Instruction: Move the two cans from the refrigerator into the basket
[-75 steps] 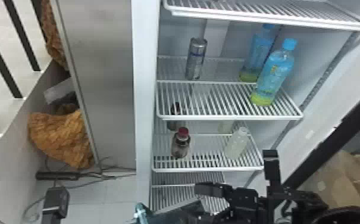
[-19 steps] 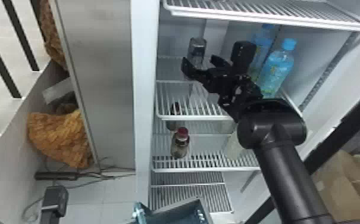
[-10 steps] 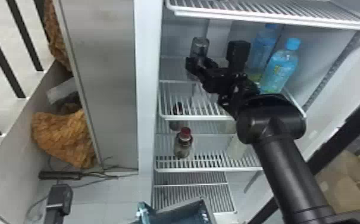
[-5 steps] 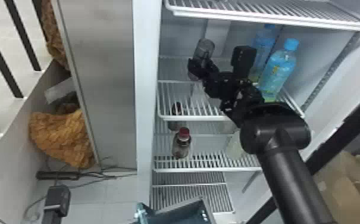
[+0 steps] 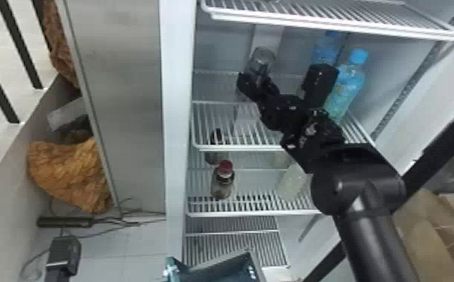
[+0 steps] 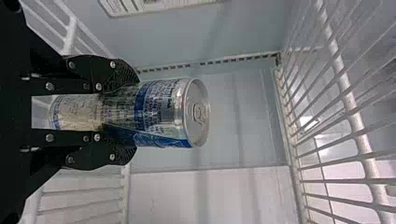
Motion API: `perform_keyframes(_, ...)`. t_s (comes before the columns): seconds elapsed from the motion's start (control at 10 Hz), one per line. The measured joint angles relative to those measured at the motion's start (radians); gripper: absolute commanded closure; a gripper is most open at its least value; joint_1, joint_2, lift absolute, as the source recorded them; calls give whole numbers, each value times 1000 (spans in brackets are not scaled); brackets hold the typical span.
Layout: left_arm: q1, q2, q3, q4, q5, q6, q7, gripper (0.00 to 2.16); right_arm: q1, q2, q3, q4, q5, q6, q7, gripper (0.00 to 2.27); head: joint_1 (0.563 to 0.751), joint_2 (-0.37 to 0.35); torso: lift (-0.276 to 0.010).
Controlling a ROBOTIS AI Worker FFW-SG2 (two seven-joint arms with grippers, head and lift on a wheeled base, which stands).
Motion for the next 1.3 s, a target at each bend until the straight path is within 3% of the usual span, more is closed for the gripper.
perform_keyframes(1.3, 11, -12, 11, 0, 5, 0, -1, 1197, 440, -27, -135, -545, -132, 126, 112, 1208, 695, -218, -35)
